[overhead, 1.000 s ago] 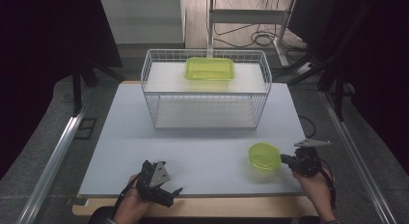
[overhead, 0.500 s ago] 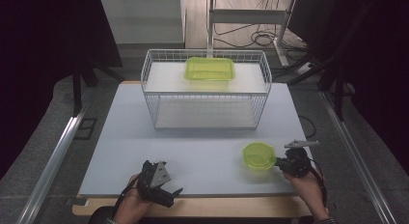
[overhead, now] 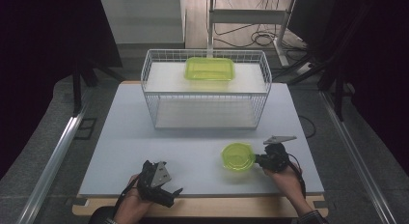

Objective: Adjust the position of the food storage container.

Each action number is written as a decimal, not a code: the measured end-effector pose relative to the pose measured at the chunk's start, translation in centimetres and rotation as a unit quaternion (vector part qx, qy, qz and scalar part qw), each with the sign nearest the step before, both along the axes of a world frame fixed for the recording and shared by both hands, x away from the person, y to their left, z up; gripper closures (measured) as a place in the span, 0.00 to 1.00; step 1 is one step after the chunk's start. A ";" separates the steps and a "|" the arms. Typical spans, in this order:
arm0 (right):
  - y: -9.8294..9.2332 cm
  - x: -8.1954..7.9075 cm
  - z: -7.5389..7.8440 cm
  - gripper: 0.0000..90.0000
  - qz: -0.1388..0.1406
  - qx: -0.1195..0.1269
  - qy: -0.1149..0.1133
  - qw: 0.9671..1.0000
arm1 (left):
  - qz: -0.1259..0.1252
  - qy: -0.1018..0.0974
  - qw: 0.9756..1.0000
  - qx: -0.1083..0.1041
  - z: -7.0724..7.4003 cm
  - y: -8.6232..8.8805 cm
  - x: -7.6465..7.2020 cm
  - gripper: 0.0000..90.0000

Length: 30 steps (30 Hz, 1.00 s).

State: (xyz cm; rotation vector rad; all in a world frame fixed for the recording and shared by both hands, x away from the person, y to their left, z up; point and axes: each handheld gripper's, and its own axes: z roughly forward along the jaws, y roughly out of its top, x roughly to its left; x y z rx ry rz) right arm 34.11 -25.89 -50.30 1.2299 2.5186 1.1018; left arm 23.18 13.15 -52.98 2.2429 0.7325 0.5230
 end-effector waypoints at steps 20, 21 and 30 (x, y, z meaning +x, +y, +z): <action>8.0 1.7 -0.9 0.98 0.075 0.031 0.020 0.996 | -0.004 0.000 1.000 0.006 0.0 0.0 0.0 0.00; 8.2 1.8 -1.0 0.98 0.077 0.029 0.020 0.996 | -0.002 0.000 1.000 0.003 0.0 0.0 -0.1 0.00; 7.3 1.9 -0.3 0.94 0.065 -0.021 -0.031 0.997 | -0.004 0.004 1.000 0.007 0.0 0.0 -0.1 0.00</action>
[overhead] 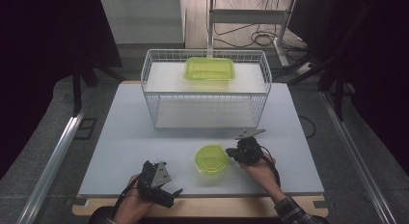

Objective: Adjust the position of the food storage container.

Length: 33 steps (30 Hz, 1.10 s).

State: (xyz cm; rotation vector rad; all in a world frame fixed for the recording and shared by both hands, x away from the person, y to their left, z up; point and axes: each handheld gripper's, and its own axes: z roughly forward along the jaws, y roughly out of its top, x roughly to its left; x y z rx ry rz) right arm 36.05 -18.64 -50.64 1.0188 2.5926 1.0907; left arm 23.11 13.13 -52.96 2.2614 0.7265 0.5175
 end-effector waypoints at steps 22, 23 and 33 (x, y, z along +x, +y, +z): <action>-4.1 -3.0 1.8 0.18 -0.008 0.007 -0.091 0.996 | 0.038 0.021 0.999 -0.022 0.7 0.6 0.1 0.00; -4.2 -3.1 1.8 0.16 -0.008 0.007 -0.093 0.996 | 0.037 0.021 0.999 -0.021 0.7 0.5 0.1 0.00; -5.2 -3.3 1.5 0.07 -0.008 0.018 -0.085 0.996 | 0.028 0.014 0.999 -0.014 0.5 0.3 0.0 0.00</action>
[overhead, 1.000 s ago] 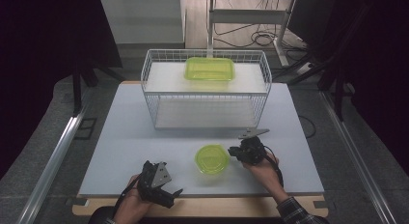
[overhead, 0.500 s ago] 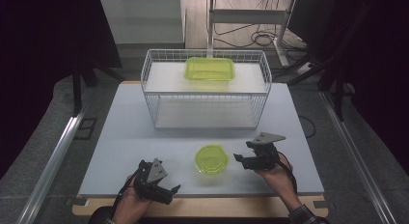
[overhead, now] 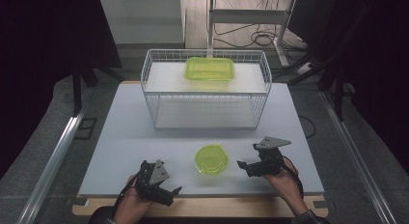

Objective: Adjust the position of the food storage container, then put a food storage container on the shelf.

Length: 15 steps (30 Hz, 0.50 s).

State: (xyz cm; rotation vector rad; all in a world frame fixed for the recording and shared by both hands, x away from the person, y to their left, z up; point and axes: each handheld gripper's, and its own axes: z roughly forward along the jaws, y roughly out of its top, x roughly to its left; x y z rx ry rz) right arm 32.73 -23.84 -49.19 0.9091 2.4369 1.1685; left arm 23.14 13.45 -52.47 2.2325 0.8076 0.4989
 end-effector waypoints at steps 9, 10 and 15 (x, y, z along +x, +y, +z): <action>0.2 0.1 0.1 0.05 0.005 0.011 0.007 1.000 | -0.005 -0.001 1.000 0.003 -0.1 -0.1 0.0 0.00; 0.2 0.1 0.1 0.05 0.008 0.010 0.007 1.000 | -0.005 -0.001 1.000 0.004 -0.1 -0.1 0.0 0.00; 0.5 0.3 0.1 0.05 0.009 0.018 0.026 0.999 | -0.007 -0.001 1.000 0.007 -0.2 -0.2 0.0 0.00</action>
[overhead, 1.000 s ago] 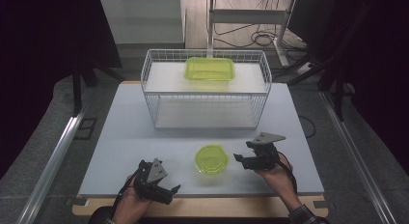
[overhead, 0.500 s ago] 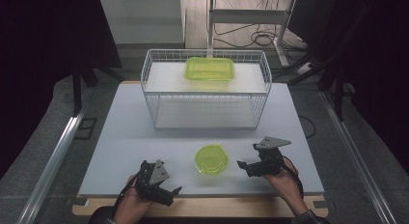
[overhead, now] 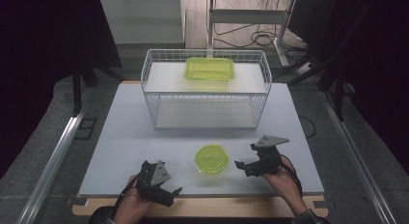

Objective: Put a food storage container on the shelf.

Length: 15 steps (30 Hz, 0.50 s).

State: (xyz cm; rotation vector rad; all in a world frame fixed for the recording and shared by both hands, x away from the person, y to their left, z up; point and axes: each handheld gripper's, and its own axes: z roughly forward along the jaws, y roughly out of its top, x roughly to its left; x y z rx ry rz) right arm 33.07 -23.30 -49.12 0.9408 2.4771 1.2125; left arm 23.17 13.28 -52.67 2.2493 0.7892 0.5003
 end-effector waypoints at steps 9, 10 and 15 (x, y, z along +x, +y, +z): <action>1.1 0.9 0.3 0.06 -0.007 0.033 0.058 0.998 | -0.002 0.001 1.000 0.005 -0.1 -0.1 0.0 0.00; 1.2 1.0 0.4 0.08 -0.005 0.034 0.062 0.997 | -0.002 0.001 1.000 0.006 -0.1 -0.1 0.0 0.00; 1.9 1.7 1.2 0.27 0.009 0.049 0.085 0.995 | -0.002 0.001 1.000 0.008 -0.2 -0.2 0.0 0.00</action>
